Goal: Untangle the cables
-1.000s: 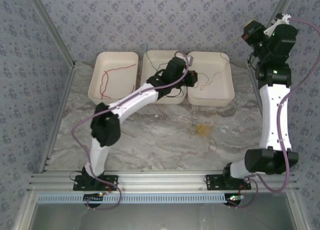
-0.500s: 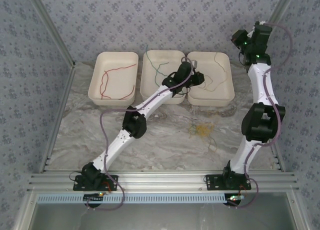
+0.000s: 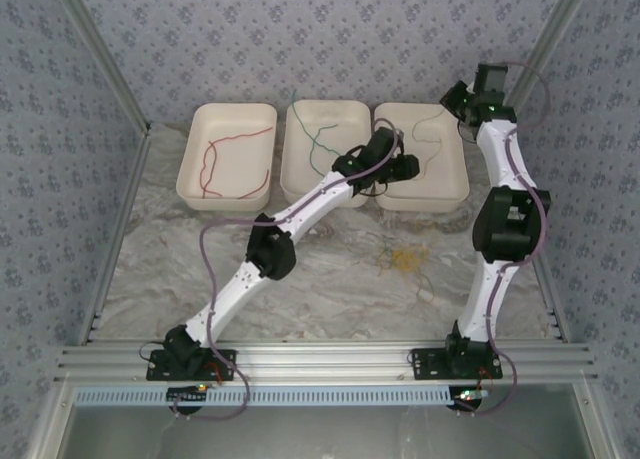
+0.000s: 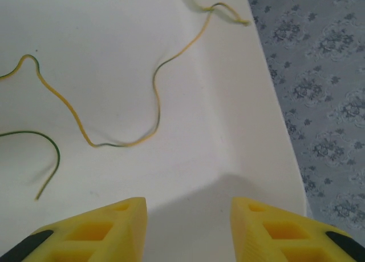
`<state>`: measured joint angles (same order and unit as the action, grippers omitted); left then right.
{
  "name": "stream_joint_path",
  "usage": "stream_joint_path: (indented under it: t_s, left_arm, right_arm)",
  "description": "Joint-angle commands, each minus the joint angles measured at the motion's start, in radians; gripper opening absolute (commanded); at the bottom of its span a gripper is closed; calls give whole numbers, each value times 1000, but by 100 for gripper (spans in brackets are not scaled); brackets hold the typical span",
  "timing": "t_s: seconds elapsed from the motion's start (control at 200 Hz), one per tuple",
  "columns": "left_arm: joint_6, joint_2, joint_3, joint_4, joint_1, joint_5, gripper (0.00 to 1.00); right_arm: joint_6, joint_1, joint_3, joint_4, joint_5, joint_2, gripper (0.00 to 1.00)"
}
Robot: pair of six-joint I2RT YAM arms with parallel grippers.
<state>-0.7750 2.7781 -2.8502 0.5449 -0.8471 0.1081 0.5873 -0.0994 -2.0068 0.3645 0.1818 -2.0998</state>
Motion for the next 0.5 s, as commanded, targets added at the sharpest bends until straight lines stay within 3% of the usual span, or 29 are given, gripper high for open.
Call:
stream_joint_path:
  t_s: [0.0, 0.135, 0.215, 0.495]
  left_arm:
    - [36, -168, -11, 125, -23, -95, 45]
    - [32, -270, 46, 277, -21, -184, 48]
    - [50, -347, 156, 265, -17, -205, 51]
    - [-1, -617, 675, 19, 30, -161, 51]
  right_arm:
    - [-40, 3, -88, 130, -31, -63, 2]
    - [-66, 9, -158, 217, -40, -85, 41]
    - [-85, 18, -156, 225, -80, -44, 56]
    - [-86, 12, -130, 277, -101, 125, 65]
